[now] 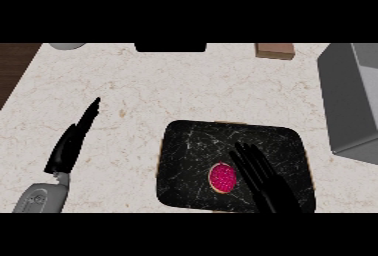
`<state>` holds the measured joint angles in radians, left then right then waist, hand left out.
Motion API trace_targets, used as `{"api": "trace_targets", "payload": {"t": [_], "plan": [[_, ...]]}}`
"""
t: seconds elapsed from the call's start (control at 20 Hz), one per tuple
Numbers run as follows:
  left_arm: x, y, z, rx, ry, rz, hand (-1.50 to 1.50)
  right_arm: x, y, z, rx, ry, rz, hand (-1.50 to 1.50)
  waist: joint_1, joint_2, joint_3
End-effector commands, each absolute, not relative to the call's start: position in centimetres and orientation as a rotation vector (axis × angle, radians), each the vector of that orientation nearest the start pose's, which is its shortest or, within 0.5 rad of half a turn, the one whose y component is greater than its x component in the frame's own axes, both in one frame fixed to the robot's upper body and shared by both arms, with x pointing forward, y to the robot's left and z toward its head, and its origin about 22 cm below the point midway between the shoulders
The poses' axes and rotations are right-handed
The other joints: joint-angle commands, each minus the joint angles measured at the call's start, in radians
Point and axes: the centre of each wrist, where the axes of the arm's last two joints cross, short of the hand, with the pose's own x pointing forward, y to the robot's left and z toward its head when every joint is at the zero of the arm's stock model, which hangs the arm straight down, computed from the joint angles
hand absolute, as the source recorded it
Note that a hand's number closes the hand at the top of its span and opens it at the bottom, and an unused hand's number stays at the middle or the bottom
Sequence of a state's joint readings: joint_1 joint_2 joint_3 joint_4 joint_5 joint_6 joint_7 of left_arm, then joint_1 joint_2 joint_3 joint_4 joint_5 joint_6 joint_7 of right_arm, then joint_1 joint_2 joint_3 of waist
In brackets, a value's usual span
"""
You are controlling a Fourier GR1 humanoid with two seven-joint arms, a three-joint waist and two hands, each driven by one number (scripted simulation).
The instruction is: Pick the cupcake from the tray and place it in the cardboard box
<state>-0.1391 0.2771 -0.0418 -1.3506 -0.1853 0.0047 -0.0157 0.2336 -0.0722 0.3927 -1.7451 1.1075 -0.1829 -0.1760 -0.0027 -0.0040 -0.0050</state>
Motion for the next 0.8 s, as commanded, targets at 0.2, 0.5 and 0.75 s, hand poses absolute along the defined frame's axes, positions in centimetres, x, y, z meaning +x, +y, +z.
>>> {"api": "trace_targets", "payload": {"t": [0.2, 0.5, 0.75], "plan": [[27.9, 26.5, -0.1, 0.321, -1.466, -0.401, 0.00, 18.1, -16.0, -0.9, -0.623, -1.738, 1.103, -1.50, 0.002, 0.004, 0.005], [28.4, 28.9, 1.4, 0.331, -1.472, -0.416, 0.00, 18.9, -13.8, -3.2, -0.625, -1.744, 1.081, -1.50, 0.003, 0.004, 0.005], [27.3, 27.5, 0.1, 0.332, -1.482, -0.406, 0.00, 21.0, -13.8, -4.0, -0.608, -1.740, 1.118, -1.50, 0.005, 0.004, 0.005]]}}
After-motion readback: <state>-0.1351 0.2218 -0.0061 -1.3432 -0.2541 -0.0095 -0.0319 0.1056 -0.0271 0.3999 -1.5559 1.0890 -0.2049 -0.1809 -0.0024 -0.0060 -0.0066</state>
